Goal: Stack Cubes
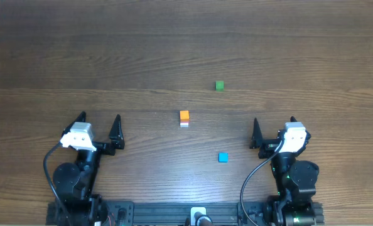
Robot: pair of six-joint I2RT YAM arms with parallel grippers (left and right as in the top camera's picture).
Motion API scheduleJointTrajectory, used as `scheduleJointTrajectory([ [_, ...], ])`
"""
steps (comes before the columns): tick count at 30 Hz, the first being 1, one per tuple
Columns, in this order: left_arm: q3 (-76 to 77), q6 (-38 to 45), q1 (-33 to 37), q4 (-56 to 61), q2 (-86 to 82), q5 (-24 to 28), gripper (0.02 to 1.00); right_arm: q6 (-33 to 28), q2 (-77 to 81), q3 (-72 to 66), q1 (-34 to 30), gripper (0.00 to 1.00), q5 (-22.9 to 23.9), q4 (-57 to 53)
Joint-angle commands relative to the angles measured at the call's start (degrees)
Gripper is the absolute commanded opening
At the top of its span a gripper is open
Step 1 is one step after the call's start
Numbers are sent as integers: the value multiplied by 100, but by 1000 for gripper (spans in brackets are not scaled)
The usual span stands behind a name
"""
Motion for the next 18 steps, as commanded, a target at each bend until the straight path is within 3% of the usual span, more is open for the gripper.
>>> scheduleJointTrajectory([
  [1, -31, 107, 39, 0, -68, 94, 1000, 13, -35, -37, -35, 993, -2, -11],
  [14, -31, 107, 39, 0, -55, 94, 1000, 42, -35, -37, -35, 991, -225, 291],
  [18, -31, 107, 39, 0, -48, 94, 1000, 586, -35, 66, -35, 993, -437, 564],
])
